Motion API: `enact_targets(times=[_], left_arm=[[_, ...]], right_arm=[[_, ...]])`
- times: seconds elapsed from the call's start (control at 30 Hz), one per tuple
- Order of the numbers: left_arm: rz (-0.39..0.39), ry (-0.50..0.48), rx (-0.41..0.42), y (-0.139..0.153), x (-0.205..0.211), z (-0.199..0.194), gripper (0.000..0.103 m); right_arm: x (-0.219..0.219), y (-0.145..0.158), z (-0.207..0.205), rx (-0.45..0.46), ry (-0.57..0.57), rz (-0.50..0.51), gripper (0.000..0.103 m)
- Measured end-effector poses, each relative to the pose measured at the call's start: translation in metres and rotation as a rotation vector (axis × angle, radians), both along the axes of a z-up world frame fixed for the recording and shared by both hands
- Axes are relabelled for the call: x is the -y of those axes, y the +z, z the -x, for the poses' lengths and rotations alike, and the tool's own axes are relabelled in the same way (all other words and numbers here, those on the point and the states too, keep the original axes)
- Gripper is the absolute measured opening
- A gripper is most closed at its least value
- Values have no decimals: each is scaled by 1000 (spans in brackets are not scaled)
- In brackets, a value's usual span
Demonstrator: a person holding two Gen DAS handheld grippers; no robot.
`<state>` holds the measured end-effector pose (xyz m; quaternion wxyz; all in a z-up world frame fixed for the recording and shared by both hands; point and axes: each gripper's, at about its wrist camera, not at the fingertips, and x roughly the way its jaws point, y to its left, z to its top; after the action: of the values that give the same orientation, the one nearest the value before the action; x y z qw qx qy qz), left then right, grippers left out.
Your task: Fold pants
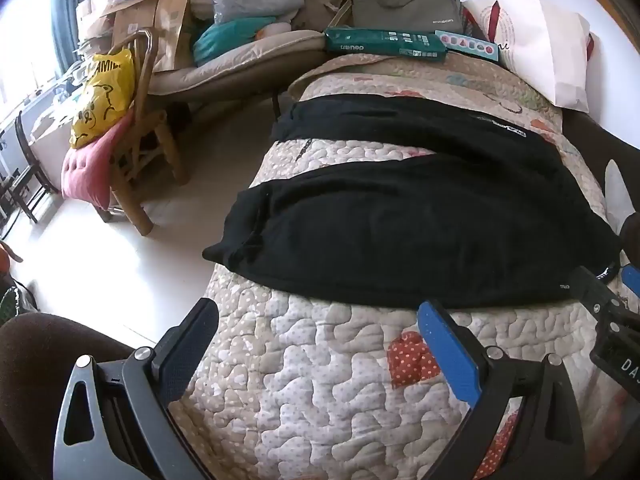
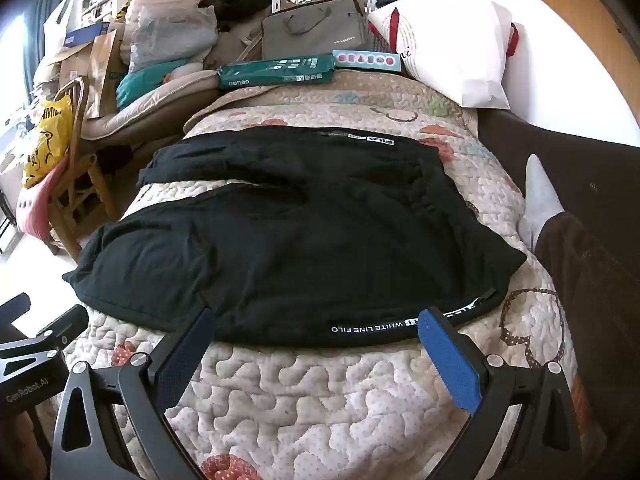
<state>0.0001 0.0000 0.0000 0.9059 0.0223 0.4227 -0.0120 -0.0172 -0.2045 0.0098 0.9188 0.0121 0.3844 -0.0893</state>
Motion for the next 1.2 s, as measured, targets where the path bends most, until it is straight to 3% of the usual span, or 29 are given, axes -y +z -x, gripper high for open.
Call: enact_targets(times=[0.3, 1.2], left_arm=[[44, 12, -39, -13, -10, -6, 100], [31, 2, -44, -16, -4, -3, 100]], right_arm=[[0, -1, 1, -10, 6, -4, 103], [0, -5, 1, -18, 3, -5, 103]])
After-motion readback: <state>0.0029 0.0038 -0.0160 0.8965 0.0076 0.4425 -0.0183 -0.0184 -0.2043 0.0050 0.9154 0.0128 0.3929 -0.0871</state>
